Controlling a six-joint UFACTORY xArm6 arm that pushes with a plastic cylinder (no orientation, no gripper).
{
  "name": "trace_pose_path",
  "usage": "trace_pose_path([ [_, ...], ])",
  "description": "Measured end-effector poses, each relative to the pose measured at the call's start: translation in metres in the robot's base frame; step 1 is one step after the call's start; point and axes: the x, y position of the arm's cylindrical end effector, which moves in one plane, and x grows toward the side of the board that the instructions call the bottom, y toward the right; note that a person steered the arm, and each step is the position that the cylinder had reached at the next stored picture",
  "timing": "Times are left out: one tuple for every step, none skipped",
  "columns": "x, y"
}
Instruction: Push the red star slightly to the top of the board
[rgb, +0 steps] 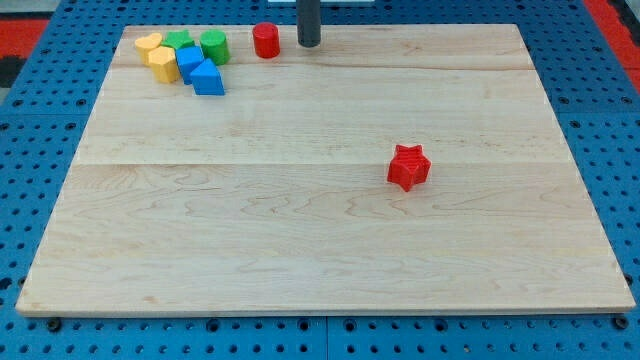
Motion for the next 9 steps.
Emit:
trace_pose_path([
  [0.002, -0.059],
  [0.008, -0.077],
  [0.007, 0.035],
  [0.039, 0.145],
  [0.132, 0.212],
  [0.240, 0.210],
  [0.264, 0.123],
  [0.230, 0.010],
  [0.219, 0.000],
])
